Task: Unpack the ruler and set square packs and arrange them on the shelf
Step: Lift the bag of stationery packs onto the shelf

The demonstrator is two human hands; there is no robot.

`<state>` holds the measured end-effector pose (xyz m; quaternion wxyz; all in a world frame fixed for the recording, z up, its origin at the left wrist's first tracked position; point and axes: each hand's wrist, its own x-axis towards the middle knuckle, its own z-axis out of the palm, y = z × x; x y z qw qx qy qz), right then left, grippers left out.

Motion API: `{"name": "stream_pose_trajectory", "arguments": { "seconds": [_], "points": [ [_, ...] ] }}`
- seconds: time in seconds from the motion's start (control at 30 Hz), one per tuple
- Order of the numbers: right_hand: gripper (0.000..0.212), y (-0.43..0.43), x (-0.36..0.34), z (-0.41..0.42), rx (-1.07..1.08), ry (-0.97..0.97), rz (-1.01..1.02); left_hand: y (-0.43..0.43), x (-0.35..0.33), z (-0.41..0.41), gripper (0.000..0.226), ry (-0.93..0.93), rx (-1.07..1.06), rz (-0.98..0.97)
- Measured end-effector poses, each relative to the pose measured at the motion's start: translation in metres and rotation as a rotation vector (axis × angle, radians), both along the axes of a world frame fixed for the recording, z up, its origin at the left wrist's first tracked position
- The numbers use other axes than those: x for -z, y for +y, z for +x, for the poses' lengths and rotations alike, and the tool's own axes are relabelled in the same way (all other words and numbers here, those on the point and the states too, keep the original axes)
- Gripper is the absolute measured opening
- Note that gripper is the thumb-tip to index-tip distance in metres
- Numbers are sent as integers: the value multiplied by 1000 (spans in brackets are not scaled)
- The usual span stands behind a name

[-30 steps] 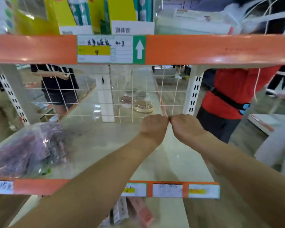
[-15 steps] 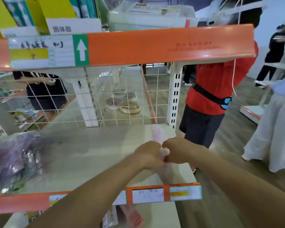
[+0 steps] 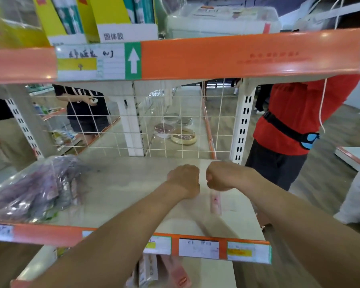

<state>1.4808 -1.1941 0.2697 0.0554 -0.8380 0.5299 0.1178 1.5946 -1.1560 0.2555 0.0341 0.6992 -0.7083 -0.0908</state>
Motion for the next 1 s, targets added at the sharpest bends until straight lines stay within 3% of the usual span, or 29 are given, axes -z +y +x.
{"name": "stream_pose_trajectory", "arguments": {
  "seconds": [0.2,0.57,0.7,1.0],
  "points": [
    [24,6,-9,65,-122,-201,-91,14,-16,72,43,-60,-199,-103],
    [22,38,-2,215,-260,-388,35,66,-20,235,40,-4,-439,-75],
    [16,51,-2,261,-324,-364,56,86,-24,287,32,22,-524,-61],
    [28,59,14,319,-352,-277,148,102,-8,356,44,108,-542,-15]
  ]
}}
